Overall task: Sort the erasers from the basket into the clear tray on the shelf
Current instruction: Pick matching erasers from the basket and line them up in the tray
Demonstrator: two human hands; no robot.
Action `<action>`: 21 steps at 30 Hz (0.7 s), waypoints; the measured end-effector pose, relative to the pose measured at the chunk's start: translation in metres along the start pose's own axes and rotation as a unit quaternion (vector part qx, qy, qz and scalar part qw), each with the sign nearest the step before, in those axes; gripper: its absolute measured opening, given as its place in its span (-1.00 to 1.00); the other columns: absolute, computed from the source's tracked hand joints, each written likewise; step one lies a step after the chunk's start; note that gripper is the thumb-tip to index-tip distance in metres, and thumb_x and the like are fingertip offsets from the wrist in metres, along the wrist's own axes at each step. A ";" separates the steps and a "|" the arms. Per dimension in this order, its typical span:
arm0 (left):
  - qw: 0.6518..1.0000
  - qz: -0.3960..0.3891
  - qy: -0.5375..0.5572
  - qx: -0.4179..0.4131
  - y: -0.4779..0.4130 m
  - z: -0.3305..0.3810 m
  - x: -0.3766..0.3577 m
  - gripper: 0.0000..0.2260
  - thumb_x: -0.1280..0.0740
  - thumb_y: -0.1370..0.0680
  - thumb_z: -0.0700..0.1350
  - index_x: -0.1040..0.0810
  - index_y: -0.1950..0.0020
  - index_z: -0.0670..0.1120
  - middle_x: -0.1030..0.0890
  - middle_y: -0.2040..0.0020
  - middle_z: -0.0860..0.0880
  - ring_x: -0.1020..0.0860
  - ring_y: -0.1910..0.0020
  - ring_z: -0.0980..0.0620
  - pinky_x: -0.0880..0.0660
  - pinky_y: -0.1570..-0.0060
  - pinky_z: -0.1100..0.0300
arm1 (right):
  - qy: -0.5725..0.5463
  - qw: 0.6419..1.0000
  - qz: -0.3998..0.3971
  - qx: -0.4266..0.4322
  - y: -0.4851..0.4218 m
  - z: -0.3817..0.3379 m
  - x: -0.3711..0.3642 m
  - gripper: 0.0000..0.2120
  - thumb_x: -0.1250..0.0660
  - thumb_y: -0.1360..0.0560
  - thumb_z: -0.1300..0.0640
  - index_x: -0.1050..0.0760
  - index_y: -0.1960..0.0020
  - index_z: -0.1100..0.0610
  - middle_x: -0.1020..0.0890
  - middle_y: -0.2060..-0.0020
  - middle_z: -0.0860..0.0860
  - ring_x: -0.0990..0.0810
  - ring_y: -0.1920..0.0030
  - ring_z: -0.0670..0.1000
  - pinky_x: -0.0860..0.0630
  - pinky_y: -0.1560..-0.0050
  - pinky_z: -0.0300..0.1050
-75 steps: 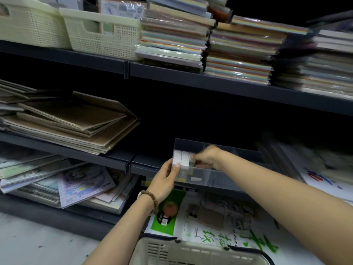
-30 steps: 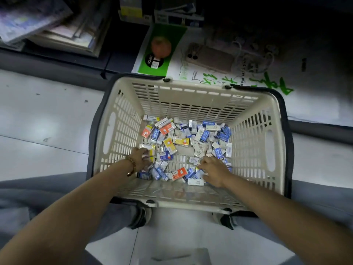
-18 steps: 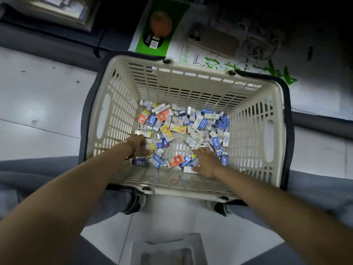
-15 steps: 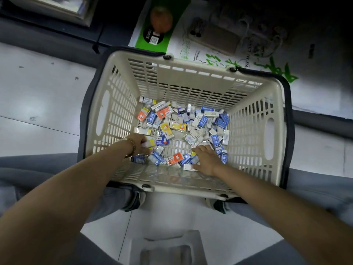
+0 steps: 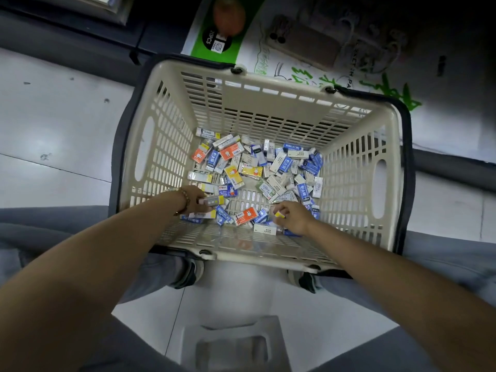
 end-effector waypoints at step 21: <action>0.905 0.018 0.421 -0.062 0.016 0.043 0.036 -0.71 -0.15 -0.62 -0.06 -0.50 -0.19 -0.22 -0.65 0.08 0.00 -0.53 -0.02 0.01 -0.41 -0.10 0.12 | -0.472 0.881 0.031 0.017 0.006 -0.083 0.022 -0.73 -0.29 -0.52 0.31 -0.48 -0.21 0.31 -0.58 -0.05 0.16 -0.64 0.22 -0.06 -0.59 0.21 -0.37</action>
Point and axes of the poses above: each hand's wrist, its own y-axis away from the middle knuckle, its own x-axis out of the back of the hand, z = x × y, the point moved 10 cm from there along -y, towards the middle knuckle
